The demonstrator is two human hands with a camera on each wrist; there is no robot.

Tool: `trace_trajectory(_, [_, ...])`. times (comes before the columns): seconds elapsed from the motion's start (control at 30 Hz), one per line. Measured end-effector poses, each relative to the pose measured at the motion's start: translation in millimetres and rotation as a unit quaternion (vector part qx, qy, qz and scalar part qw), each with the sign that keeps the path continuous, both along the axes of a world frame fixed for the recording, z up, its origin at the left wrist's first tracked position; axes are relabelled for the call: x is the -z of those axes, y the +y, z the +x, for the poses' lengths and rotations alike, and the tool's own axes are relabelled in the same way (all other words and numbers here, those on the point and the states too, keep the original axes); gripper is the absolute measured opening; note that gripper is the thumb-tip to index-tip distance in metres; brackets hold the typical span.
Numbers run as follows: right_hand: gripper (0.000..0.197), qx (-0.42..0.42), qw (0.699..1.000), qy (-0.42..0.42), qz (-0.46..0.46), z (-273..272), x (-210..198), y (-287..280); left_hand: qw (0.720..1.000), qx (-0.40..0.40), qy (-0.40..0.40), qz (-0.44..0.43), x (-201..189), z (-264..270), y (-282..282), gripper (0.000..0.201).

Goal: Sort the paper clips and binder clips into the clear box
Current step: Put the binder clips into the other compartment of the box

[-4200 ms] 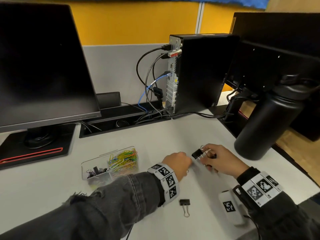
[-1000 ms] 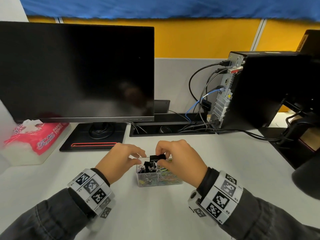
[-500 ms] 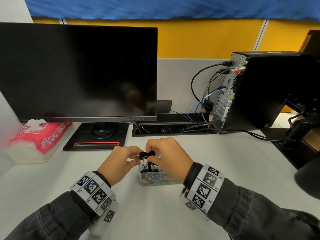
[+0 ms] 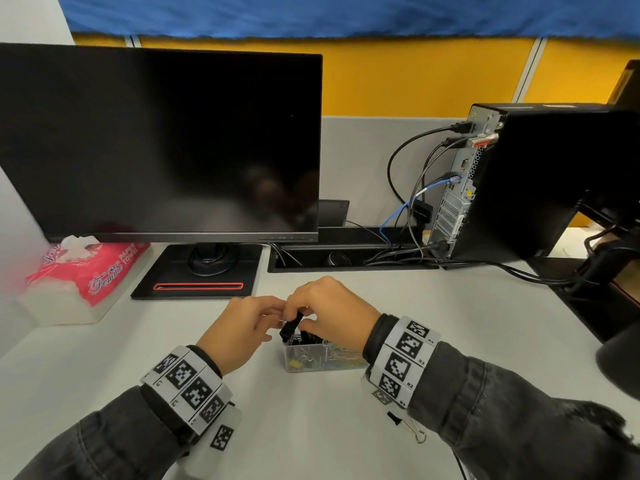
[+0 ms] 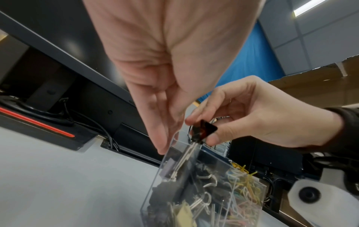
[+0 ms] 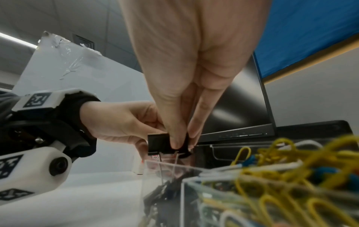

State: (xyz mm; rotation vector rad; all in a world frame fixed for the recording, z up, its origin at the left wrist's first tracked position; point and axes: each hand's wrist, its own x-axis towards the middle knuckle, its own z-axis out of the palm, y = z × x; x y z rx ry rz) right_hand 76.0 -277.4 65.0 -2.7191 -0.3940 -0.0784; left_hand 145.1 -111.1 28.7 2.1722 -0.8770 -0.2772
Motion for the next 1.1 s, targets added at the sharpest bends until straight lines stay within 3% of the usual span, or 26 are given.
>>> trace_trajectory(0.3, [0.030, -0.014, 0.997, 0.017, -0.069, 5, -6, -12, 1.000, -0.009, 0.020, -0.015, -7, -10, -4, 0.030])
trace_trajectory(0.4, [0.054, -0.009, 0.995, 0.037, -0.094, 1, -6, -21, 0.999, -0.023, 0.024, -0.005, -6, -7, -4, 0.034])
trace_trajectory(0.47, [0.064, 0.003, 0.995, 0.086, -0.048, -7, -10, -27, 0.999, -0.028, 0.029, 0.004, -4, -6, -4, 0.036])
trace_trajectory(0.53, [0.059, 0.016, 0.995, 0.094, 0.006, -18, -15, -34, 0.999, -0.022, 0.050, -0.001, -4, -6, -5, 0.035])
trace_trajectory(0.6, [0.042, 0.040, 0.998, 0.042, 0.040, -31, -18, -42, 0.998, -0.008, 0.070, 0.000, -7, -7, -6, 0.033])
trace_trajectory(0.67, [0.019, 0.054, 0.998, -0.009, 0.040, -46, -21, -50, 0.997, 0.001, 0.077, 0.007, -9, -7, -7, 0.027])
trace_trajectory(0.73, [0.007, 0.066, 0.998, 0.021, -0.001, -64, -22, -57, 0.997, 0.006, 0.078, 0.013, -10, -5, -8, 0.020])
trace_trajectory(0.8, [0.007, 0.084, 0.988, 0.115, -0.063, -81, -13, -62, 0.996, 0.007, 0.085, 0.017, -12, -3, -8, 0.015])
trace_trajectory(0.9, [0.025, 0.113, 0.962, 0.220, -0.120, -98, 12, -66, 0.995, 0.006, 0.094, 0.026, -15, -1, -9, 0.017])
trace_trajectory(1.0, [0.035, 0.122, 0.946, 0.248, -0.171, -103, 33, -64, 0.994, 0.005, 0.100, 0.033, -16, -1, -9, 0.019])
trace_trajectory(1.1, [0.024, 0.119, 0.945, 0.233, -0.195, -105, 40, -63, 0.994, 0.011, 0.107, 0.033, -17, -2, -7, 0.022])
